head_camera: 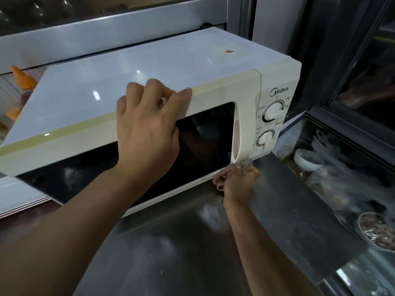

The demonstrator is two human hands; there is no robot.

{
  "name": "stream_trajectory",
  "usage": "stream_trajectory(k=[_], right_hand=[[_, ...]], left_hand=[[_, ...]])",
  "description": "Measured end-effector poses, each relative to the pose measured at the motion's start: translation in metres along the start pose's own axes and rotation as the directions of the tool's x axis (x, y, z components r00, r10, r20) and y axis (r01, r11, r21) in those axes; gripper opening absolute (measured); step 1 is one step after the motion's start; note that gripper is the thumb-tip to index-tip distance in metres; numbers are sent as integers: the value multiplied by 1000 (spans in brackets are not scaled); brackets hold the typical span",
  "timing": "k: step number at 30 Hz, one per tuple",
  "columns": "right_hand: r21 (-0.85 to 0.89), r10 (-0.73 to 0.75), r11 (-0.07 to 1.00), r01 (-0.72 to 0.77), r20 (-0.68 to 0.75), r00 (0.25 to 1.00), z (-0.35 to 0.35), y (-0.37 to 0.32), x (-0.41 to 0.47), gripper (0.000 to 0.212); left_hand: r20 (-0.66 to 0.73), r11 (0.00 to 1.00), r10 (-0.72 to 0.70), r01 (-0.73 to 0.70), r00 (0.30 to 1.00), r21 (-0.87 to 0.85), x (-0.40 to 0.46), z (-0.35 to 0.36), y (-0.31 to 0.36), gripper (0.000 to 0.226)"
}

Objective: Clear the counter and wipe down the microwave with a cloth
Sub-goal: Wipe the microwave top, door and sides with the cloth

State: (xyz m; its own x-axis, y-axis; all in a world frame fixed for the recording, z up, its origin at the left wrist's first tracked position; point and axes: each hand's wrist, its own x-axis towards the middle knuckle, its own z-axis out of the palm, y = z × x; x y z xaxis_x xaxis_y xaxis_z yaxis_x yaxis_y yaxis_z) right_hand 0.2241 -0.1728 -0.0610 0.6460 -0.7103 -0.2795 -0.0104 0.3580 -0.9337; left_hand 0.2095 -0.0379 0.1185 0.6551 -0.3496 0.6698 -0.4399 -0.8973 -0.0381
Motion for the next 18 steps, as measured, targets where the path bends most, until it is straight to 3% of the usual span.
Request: stream_trajectory(k=[5,9,11,14,18], right_hand=[[-145,-82,987,71,-70,994,14,8,-11,24],[-235,-35,970,63,122,992,19,17,-36,29],[-272,3,961,37,142,990,12,13,-36,24],[-216,31,976,1,144,989,-2,-5,-33,12],[-47,-87,995,93,127,988,-5,-47,-38,26]], left_hand=[[-14,998,-31,31,999,-50,2,2,0,46],[14,998,-4,5,1000,-68,0,-1,-2,49],[40,994,18,-13,999,-113,0,-6,-6,56],[96,967,59,-33,994,-252,-5,-15,-16,62],[121,943,111,-66,986,-328,-17,-27,-26,57]])
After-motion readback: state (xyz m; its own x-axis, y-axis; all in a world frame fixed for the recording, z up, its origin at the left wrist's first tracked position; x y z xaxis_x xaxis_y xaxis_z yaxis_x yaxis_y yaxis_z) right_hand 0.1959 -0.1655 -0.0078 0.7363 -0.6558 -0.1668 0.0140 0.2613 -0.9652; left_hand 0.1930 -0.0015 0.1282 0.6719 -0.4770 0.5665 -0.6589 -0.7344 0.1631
